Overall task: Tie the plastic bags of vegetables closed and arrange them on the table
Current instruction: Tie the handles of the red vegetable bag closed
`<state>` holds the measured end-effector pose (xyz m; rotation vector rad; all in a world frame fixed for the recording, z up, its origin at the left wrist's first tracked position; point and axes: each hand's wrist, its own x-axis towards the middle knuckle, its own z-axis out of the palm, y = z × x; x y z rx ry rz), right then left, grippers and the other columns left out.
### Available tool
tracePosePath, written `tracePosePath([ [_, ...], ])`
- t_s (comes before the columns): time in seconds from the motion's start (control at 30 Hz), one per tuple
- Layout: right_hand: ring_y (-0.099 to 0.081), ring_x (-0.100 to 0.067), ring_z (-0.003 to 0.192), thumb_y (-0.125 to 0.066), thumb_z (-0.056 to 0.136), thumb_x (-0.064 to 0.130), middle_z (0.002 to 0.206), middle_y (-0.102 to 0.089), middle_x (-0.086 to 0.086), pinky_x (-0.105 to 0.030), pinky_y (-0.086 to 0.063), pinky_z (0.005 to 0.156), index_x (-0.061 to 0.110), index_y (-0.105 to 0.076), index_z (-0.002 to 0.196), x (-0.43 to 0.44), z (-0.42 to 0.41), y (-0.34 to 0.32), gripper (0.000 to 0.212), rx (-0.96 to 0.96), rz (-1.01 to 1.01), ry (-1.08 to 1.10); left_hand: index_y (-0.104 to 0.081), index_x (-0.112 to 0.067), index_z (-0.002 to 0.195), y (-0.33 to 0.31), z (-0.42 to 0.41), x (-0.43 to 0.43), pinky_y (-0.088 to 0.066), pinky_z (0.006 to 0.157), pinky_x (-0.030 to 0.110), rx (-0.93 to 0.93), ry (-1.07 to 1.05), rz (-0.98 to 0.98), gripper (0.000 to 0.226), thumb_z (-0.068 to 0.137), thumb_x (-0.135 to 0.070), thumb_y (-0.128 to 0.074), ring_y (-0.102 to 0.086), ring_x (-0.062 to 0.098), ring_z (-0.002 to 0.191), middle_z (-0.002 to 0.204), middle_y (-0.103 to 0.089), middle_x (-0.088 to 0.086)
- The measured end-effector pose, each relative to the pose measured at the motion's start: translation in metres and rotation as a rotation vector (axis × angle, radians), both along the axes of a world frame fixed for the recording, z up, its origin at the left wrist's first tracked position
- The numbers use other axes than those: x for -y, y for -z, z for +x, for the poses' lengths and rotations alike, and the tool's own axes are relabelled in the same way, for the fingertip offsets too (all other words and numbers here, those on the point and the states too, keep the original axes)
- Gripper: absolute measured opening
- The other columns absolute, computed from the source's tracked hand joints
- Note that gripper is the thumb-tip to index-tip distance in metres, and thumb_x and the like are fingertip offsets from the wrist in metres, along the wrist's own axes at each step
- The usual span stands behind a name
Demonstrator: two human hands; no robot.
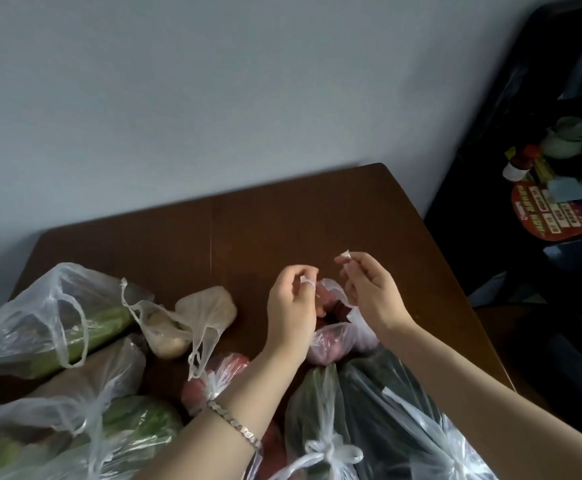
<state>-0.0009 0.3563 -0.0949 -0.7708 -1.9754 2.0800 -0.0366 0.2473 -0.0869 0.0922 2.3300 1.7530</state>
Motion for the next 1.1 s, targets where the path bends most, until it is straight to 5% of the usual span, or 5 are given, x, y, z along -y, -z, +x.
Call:
tracePosePath([
  [0.23,-0.065,-0.012,0.072,-0.061,0.086,0.009,0.084,-0.071,-0.011,-0.024,-0.056,0.067,0.01,-0.071,0.097,0.01,-0.018,0.003,0.015,0.053,0.003,-0.157,-0.054,-0.015,0.071,-0.012,-0.018,-0.005,-0.041,0.05,0.005,0.066,-0.063,0.085,0.023,0.081,0.005,-0.05,-0.054,0.006,0.064,0.071,-0.057,-0.001],
  [0.47,-0.048,0.001,0.056,-0.054,0.079,-0.008,0.063,-0.051,0.007,-0.014,-0.035,0.057,-0.01,-0.063,0.072,0.03,-0.025,0.026,0.011,-0.074,0.3,-0.379,-0.051,-0.016,0.057,-0.016,-0.035,0.009,-0.033,0.044,0.006,0.003,0.005,-0.075,0.028,0.081,-0.008,-0.061,-0.047,0.001,0.048,0.048,-0.05,-0.009],
  [0.63,-0.048,0.004,0.048,-0.063,0.082,0.0,0.05,-0.053,0.022,-0.01,-0.035,0.05,0.033,-0.052,0.049,0.026,-0.02,0.015,0.048,-0.052,0.159,-0.497,-0.055,-0.009,0.059,-0.015,-0.047,0.013,-0.04,0.051,0.017,0.126,0.073,-0.144,0.024,0.082,-0.011,-0.061,-0.048,0.0,0.049,0.045,-0.051,-0.01],
  [0.93,-0.044,-0.001,0.035,-0.058,0.089,0.012,0.05,-0.056,0.0,-0.012,-0.033,0.039,-0.002,-0.068,0.083,0.007,0.001,0.02,0.018,0.138,-0.012,-0.214,-0.071,-0.008,0.089,0.019,-0.034,0.039,-0.041,0.059,0.004,-0.003,0.472,-0.419,0.012,0.082,-0.017,-0.067,-0.058,0.005,0.069,0.074,-0.067,-0.005],
  [1.1,-0.054,-0.001,0.041,-0.06,0.088,0.017,0.06,-0.062,-0.006,-0.011,-0.044,0.043,-0.004,-0.069,0.083,0.004,0.005,0.026,0.023,0.157,0.044,-0.081,-0.064,0.0,0.081,0.028,-0.018,0.034,-0.042,0.074,0.022,0.198,0.452,-0.171,0.035,0.08,-0.035,-0.065,-0.055,0.01,0.073,0.076,-0.061,0.001],
])
